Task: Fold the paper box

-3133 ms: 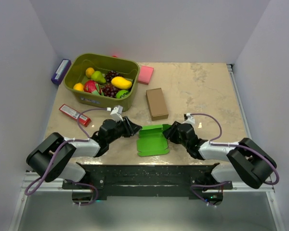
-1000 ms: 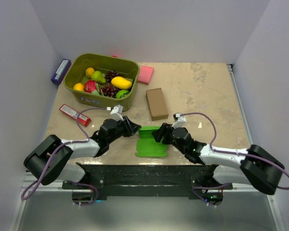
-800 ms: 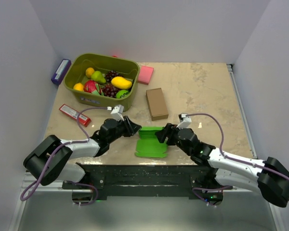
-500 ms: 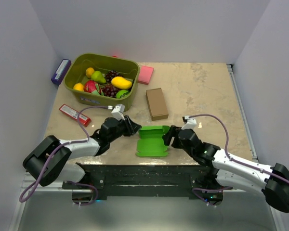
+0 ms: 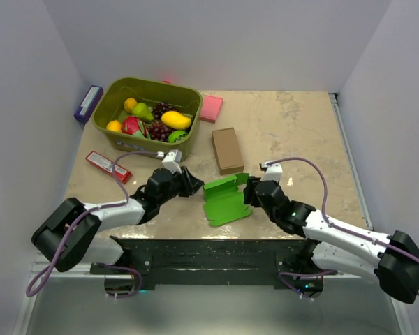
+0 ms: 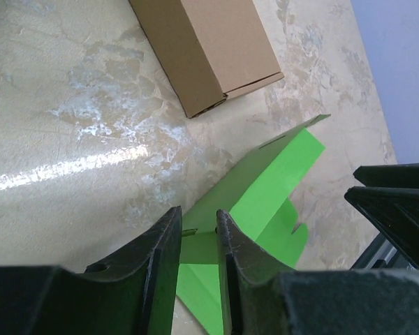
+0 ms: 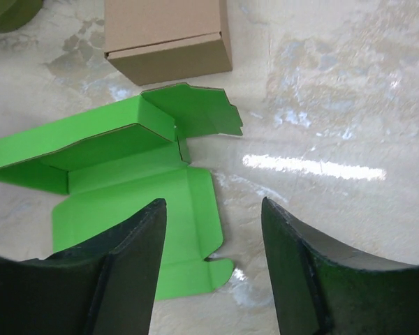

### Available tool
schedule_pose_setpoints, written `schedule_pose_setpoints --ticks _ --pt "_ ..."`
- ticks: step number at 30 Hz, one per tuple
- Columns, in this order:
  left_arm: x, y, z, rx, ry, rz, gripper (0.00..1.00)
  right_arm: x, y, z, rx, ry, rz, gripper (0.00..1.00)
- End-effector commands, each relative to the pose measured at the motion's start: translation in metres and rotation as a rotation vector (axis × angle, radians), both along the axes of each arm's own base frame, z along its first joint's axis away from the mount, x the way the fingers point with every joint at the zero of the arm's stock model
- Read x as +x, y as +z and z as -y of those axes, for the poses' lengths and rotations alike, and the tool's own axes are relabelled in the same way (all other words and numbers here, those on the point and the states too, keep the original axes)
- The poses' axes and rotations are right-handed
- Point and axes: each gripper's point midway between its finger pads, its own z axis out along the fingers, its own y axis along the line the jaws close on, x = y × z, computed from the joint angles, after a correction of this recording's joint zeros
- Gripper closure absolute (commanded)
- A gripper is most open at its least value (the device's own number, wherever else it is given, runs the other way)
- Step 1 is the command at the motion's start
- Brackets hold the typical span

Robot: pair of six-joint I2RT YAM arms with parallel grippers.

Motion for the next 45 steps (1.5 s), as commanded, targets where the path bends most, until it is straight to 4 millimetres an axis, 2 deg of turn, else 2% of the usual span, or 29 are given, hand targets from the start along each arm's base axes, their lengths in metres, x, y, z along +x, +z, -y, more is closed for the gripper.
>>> schedule_pose_setpoints --ticks 1,6,7,9,11,15,16,18,19,21,22,25,27,32,36,41,45 --pt "0.009 0.013 0.001 0.028 0.0 0.053 0.69 0.027 0.034 0.0 -0.066 0.0 0.159 0.43" --pt "0.01 0.019 0.001 0.031 0.001 0.069 0.69 0.046 0.041 -0.002 -0.033 0.041 0.18 0.46" --pt "0.01 0.021 -0.001 0.039 0.001 0.082 0.67 0.051 0.042 0.004 -0.021 0.03 0.179 0.46" --pt "0.012 0.033 -0.002 0.042 0.004 0.112 0.57 0.053 0.043 -0.003 0.011 0.079 0.168 0.45" --pt "0.015 0.045 -0.004 0.079 0.007 0.158 0.45 0.058 0.038 0.002 0.009 0.05 0.129 0.45" --pt "0.016 0.076 -0.009 0.178 0.033 0.275 0.39 0.067 0.027 0.005 0.022 0.063 0.084 0.44" --pt "0.009 0.083 -0.002 0.214 0.003 0.298 0.39 0.067 0.026 0.001 0.03 0.098 0.081 0.44" --pt "0.003 0.095 0.0 0.233 0.01 0.333 0.39 0.071 0.027 0.001 0.036 0.115 0.086 0.45" --pt "-0.008 0.098 0.01 0.243 -0.027 0.348 0.39 0.071 0.029 -0.002 0.04 0.147 0.093 0.45" --pt "-0.017 0.1 0.016 0.259 -0.039 0.368 0.39 0.071 0.033 -0.002 0.043 0.173 0.106 0.45" --pt "-0.03 0.102 0.029 0.253 -0.081 0.379 0.39 0.069 0.033 -0.004 0.041 0.202 0.108 0.45" --pt "-0.053 0.095 0.055 0.252 -0.17 0.383 0.42 0.069 0.034 -0.002 0.041 0.225 0.12 0.42" --pt "-0.072 0.082 0.077 0.238 -0.255 0.369 0.43 0.07 0.033 -0.003 0.043 0.24 0.116 0.41" --pt "-0.1 0.046 0.106 0.212 -0.386 0.301 0.47 0.072 0.027 -0.008 0.04 0.262 0.096 0.38" --pt "-0.104 0.023 0.109 0.215 -0.402 0.272 0.51 0.076 0.022 -0.008 0.025 0.261 0.087 0.37" --pt "-0.104 -0.009 0.105 0.28 -0.409 0.232 0.62 0.083 0.016 -0.007 0.012 0.257 0.094 0.39" --pt "-0.105 -0.027 0.096 0.319 -0.398 0.207 0.63 0.086 0.016 -0.012 0.024 0.279 0.128 0.4"
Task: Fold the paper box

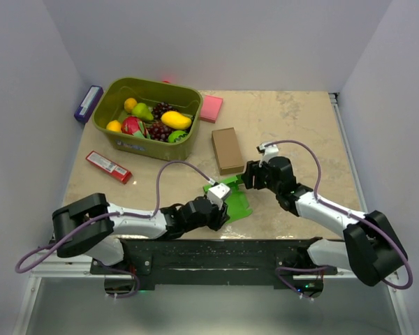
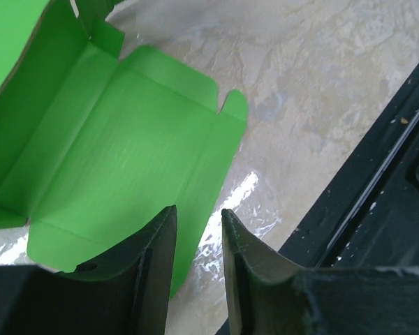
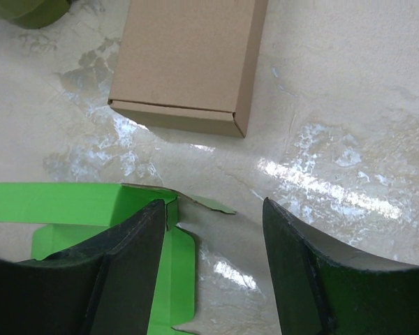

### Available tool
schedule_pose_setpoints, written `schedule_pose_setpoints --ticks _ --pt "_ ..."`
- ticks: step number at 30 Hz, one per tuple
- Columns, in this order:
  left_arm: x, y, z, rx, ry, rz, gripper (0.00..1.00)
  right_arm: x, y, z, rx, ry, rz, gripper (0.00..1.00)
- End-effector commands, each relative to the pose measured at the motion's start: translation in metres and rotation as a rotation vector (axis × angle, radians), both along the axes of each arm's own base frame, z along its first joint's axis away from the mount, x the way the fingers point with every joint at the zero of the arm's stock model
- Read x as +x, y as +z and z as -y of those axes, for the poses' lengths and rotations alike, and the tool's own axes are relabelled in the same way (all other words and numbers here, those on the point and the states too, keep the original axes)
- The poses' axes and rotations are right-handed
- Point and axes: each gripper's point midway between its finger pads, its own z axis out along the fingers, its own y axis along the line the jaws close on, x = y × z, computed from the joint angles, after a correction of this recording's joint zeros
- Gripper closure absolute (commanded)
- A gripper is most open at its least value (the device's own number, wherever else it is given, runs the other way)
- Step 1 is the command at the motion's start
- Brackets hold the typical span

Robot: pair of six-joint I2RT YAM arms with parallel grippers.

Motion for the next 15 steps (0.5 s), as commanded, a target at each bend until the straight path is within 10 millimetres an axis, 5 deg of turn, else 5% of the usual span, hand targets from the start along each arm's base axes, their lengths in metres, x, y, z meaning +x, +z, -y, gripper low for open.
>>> schedule_pose_setpoints --ticks 1,15 --pt "0.003 -0.003 0.0 -0.029 0.028 0.005 0.64 0.019 0.03 -0.014 0.054 0.05 0.124 0.4" --pt "0.002 -0.041 -0.017 0.046 0.06 -0.042 0.7 0.015 0.028 -0.029 0.083 0.154 0.14 0.53"
